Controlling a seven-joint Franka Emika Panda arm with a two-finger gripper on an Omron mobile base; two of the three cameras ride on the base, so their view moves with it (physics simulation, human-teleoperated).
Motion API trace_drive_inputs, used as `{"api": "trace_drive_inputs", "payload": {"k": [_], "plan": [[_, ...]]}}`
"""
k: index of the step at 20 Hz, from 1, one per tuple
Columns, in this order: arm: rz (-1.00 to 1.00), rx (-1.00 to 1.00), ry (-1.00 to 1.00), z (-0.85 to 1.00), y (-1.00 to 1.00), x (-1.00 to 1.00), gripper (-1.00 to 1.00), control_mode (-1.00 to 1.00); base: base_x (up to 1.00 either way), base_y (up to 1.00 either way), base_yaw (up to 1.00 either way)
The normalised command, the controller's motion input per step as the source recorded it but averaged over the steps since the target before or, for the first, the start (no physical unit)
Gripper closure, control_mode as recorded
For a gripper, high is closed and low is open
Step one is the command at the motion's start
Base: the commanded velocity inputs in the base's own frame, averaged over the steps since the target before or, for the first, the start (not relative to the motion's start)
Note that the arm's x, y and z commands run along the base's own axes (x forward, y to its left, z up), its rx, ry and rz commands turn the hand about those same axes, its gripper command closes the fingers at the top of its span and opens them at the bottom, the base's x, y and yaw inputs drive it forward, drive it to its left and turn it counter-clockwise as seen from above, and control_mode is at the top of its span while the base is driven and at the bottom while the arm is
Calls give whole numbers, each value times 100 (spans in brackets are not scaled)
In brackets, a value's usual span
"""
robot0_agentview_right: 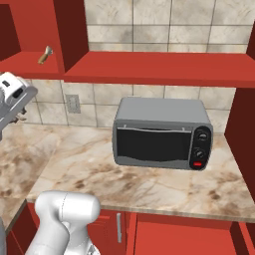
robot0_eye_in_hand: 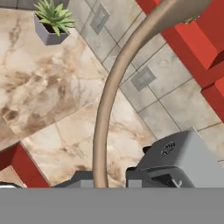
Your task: Organize the utensils by type. Pick up the wooden spoons from the counter and place them in the open cabinet. Then pick up the metallic utensils from the counter and place them in the open drawer.
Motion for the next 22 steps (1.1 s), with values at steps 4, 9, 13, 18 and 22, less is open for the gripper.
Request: {"api": "trace_drive_inputs", "payload": {"k": [4,9,13,18,22], "plan": [[-2,0,-20,40,16,29,100,-100,0,0,0],[-5,0,-8,55,23,29,100,-100,0,0,0],[-1,0,0,43,12,46,100,-100,0,0,0],[0,0,0,7,26,40,100,-100,0,0,0],[0,0,0,0,34,31,100,-100,0,0,0]]}}
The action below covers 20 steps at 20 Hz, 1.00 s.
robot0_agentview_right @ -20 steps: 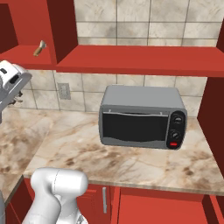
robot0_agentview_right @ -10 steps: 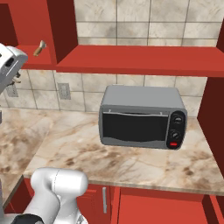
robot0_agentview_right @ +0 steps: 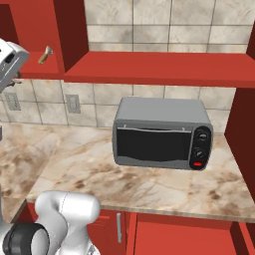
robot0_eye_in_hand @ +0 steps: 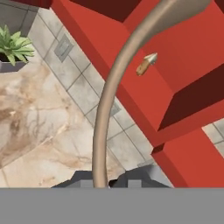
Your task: Organize the utensils by type. Pick up the wooden spoons from the counter and place them in the open cabinet. Then pick up the metallic utensils from the counter and place them in the open drawer.
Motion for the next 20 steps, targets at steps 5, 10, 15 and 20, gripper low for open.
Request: {"api": "trace_drive_inputs", "payload": {"k": [5,10,15,20], "plan": [[0,0,0,0,12,42,100,-100,0,0,0],[0,0,0,0,7,58,100,-100,0,0,0],[0,0,-2,0,19,50,100,-100,0,0,0],[0,0,-1,0,27,54,100,-100,0,0,0]]}}
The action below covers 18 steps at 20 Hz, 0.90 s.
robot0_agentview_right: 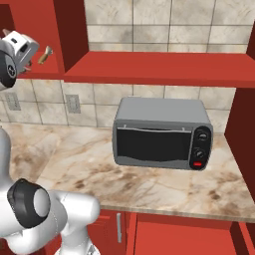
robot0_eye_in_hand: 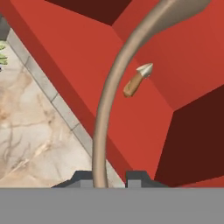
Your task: Organize the utensils by type. Pick up the wooden spoons from the counter and place them in the open cabinet. Then pick up the metallic utensils from the counter and place them in the open drawer.
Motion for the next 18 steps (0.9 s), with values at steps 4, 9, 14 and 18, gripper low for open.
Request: {"api": "trace_drive_inputs", "payload": {"k": [4,9,14,18], "plan": [[0,0,0,0,21,53,100,-100,0,0,0],[0,0,-1,0,14,46,100,-100,0,0,0],[0,0,-5,0,17,37,100,-100,0,0,0],[0,0,-1,0,19,34,100,-100,0,0,0]]}}
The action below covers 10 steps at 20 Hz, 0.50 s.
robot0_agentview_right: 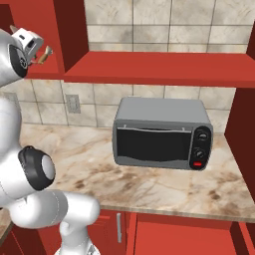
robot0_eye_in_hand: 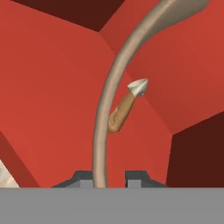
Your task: Organize the utensils by type. Pick up the wooden spoons from the counter and place them in the open cabinet. Then pick up the metallic utensils from the counter and place them in the open drawer.
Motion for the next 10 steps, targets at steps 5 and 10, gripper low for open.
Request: {"api": "trace_drive_inputs", "payload": {"k": [5,10], "plan": [[0,0,0,0,10,27,100,-100,0,0,0],[0,0,0,0,4,22,100,-100,0,0,0]]}}
